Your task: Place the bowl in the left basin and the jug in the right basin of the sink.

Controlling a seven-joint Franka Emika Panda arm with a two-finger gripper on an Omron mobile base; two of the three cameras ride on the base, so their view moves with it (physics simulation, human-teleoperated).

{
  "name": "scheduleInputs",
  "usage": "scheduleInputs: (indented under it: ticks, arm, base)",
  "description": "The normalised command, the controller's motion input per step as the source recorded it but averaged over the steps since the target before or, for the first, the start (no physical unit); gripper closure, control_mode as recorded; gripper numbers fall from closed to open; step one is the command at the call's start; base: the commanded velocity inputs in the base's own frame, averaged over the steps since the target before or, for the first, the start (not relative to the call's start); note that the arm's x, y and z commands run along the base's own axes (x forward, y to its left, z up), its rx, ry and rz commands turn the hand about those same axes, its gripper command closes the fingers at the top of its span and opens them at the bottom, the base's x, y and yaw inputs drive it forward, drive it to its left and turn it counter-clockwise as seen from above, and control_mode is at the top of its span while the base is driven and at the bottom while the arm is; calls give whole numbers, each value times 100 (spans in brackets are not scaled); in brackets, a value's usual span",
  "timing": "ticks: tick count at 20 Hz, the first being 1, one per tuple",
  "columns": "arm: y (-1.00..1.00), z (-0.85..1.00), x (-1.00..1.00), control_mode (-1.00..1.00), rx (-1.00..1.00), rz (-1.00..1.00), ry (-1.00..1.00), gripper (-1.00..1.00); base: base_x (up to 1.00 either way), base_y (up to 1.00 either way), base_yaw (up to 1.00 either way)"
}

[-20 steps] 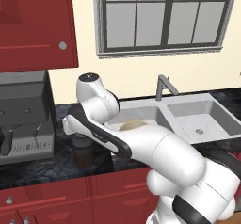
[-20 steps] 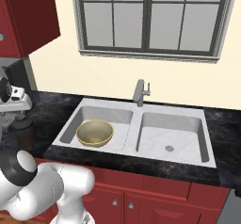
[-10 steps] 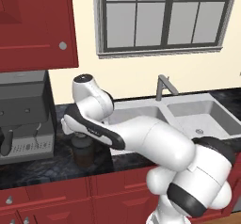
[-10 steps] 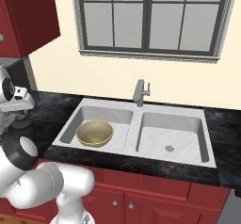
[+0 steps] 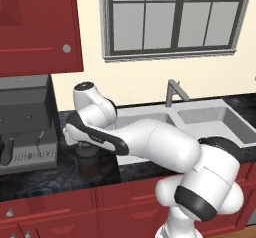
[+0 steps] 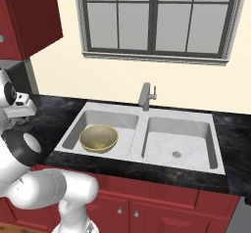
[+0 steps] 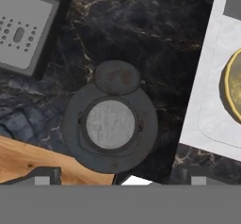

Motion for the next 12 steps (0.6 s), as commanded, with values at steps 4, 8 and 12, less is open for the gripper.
scheduleInputs:
  ticks: [4,8,12]
  arm:
    - [7,-20,5,-100,-2,-5,0,-100]
    - [0,-14,12,-100,0,-2,0,-100]
    - [0,-9,13,-100,0,-2,0,-100]
  base:
    - [0,0,0]
    - [0,0,0]
    - [0,0,0]
